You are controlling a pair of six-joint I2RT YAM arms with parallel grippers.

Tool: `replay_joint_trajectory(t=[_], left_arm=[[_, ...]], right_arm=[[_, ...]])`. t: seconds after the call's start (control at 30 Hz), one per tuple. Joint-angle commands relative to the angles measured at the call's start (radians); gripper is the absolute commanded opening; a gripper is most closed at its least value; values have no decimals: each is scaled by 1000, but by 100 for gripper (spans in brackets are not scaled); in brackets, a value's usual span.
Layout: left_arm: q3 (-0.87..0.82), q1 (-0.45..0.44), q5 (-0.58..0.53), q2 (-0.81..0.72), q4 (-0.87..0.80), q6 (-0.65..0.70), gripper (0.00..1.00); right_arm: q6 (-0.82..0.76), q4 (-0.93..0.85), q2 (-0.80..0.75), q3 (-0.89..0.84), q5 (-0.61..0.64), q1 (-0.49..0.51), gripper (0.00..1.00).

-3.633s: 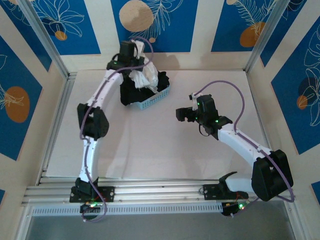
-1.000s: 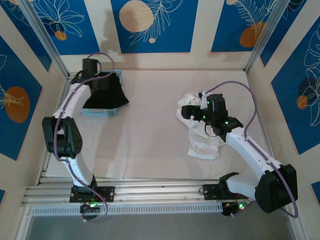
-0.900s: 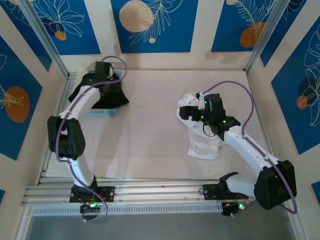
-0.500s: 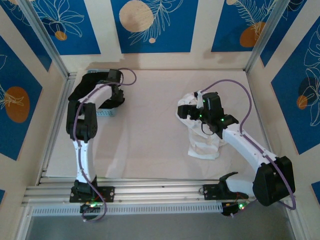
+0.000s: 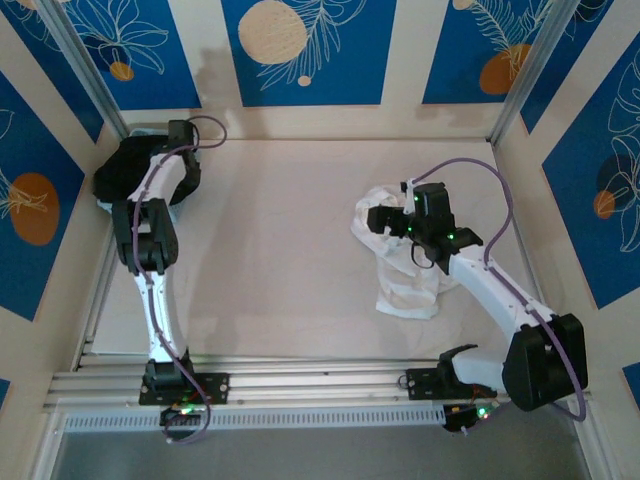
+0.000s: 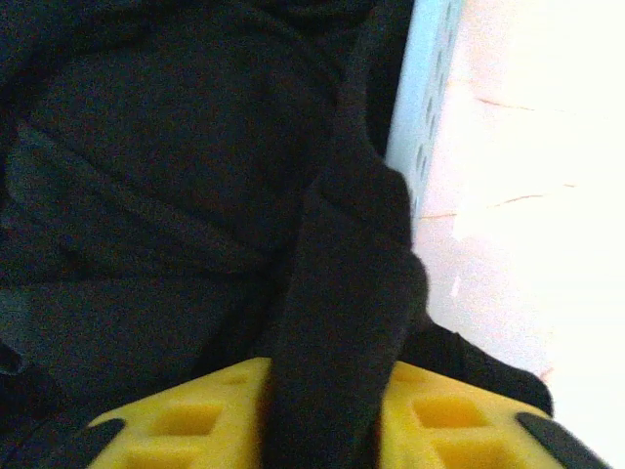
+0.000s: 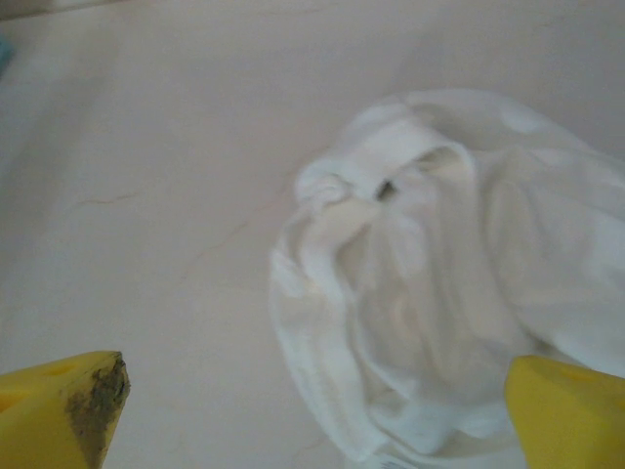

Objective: Fold the inside-out t-shirt

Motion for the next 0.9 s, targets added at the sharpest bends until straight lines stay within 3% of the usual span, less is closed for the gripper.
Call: replay_joint_trajectory(t=[0.0, 0.17, 0.23, 0.3, 0.43, 0.5, 0.63, 0.87], left_arm=[[83, 5, 22, 16, -59, -44, 36], [146, -44, 95, -47, -91, -103, 59], [110, -79, 140, -112, -70, -128, 65], [30, -122, 189, -196, -17, -165, 70], [-221, -234, 296, -386, 134, -259, 72], [-381, -301, 418, -480, 246, -316, 71], [-670, -445, 712, -554, 558, -446, 77], [-583, -579, 905, -337, 635, -535, 80]], right_arm=[[-5, -75, 58, 42, 104, -45, 99], [3, -158, 201, 97, 102, -98, 94], [5, -146, 265, 109, 19, -94, 91], [7, -123, 351, 134, -79, -85, 81], [-13, -144, 425, 214, -101, -58, 23], [-38, -145, 339, 204, -91, -35, 11], [-43, -78, 91, 129, -252, -26, 6], [-4, -71, 15, 108, -347, -43, 5]])
